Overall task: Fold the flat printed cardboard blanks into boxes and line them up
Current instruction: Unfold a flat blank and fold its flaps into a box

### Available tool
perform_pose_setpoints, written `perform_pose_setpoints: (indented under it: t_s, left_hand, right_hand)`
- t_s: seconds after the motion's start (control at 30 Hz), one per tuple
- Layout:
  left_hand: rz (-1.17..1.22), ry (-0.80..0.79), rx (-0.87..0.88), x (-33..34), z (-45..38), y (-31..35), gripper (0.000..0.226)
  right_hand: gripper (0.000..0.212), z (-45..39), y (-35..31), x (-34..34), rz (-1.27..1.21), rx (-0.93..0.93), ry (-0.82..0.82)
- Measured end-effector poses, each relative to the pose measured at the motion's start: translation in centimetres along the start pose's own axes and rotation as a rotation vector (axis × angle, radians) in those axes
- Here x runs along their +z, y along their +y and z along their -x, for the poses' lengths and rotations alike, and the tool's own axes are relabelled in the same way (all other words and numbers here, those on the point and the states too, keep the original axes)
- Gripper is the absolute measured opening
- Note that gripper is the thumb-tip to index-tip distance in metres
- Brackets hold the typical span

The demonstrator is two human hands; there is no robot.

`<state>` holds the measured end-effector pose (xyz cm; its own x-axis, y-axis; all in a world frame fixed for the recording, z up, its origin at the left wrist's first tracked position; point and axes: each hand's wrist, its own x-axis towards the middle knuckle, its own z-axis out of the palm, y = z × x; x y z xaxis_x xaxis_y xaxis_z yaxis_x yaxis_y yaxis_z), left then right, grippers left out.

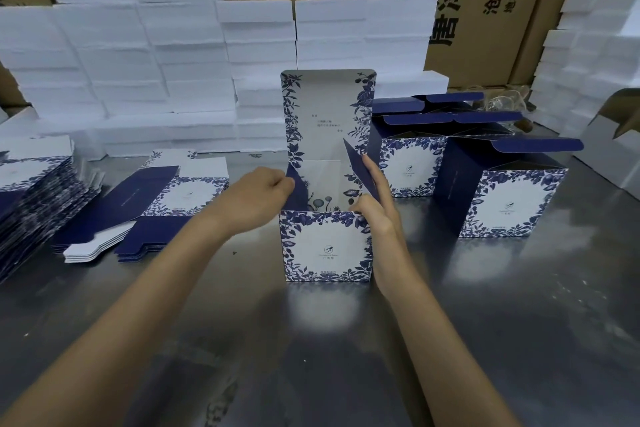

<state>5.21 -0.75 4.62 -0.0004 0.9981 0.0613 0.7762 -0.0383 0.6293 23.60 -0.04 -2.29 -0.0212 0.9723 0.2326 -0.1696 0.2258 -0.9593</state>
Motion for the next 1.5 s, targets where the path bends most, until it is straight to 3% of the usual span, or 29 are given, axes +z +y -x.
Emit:
perform_pose_setpoints:
  t_s: [0.2, 0.37, 0.53, 0.63, 0.7, 0.8, 0.87, 0.93, 1.0, 1.1, 1.17, 1.33, 1.5]
  left_hand:
    - [0.030, -0.165, -0.063, -1.7, -1.6, -0.1, 0.043]
    - [0.246, 0.050, -0.089, 1.1, -2.0, -0.7, 0.032]
    - [0.281, 0.076, -0.105, 0.8, -2.4, -1.2, 0.038]
    - [0.328, 0.302, -0.035, 1.5, -2.2, -1.1, 0.025]
    - [0.491, 0.417, 0.050, 2.5, -1.7, -1.5, 0.021]
    - [0.820, 0.354, 0.084, 3.8, -0.8, -2.3, 0.008]
    - [1.010, 0.292, 0.076, 4.4, -0.2, -2.8, 0.020]
    - [1.114, 0.250, 0.077, 4.6, 0.0, -3.0, 0.037]
    - [1.129, 0.238, 0.093, 4.7, 0.2, -3.2, 0.041]
    - [1.116, 0.245, 0.101, 4.6, 0.5, -3.4, 0.034]
    - [1.119, 0.238, 0.100, 4.6, 0.7, -3.3, 0.034]
    - [1.139, 0.229, 0.092, 4.6, 1.1, -2.7, 0.036]
    - [1.148, 0.216, 0.082, 4.4, 1.2, -2.5, 0.037]
  right_hand:
    - [0.067, -0.6, -0.2, 0.0, 0.013, 0.056, 0.017]
    - [0.061, -0.4, -0.4, -0.1, 0.035, 0.046, -0.003]
    - [0.064, -0.4, -1.0, -0.4, 0.020, 0.040, -0.037]
    - [0.057, -0.2, -1.1, -0.8, -0.078, 0.046, -0.075]
    - [0.051, -0.1, -1.2, -1.1, -0.124, 0.039, -0.123]
    - [0.060, 0.1, -1.2, -1.4, -0.060, 0.054, -0.197]
    - [0.068, -0.1, -1.6, -1.4, -0.021, 0.123, -0.233]
    - [0.058, -0.1, -1.9, -1.5, 0.031, 0.136, -0.261]
    - [0.044, 0.1, -2.0, -1.5, 0.069, 0.103, -0.268]
    - [0.042, 0.2, -2.2, -1.6, 0.092, 0.079, -0.186]
    - [0.021, 0.2, -2.7, -1.6, 0.195, 0.114, -0.089]
    - [0.047, 0.2, -3.2, -2.0, 0.293, 0.149, -0.121]
    - [0.034, 0.0, -4.2, -2.2, 0.459, 0.127, -0.140]
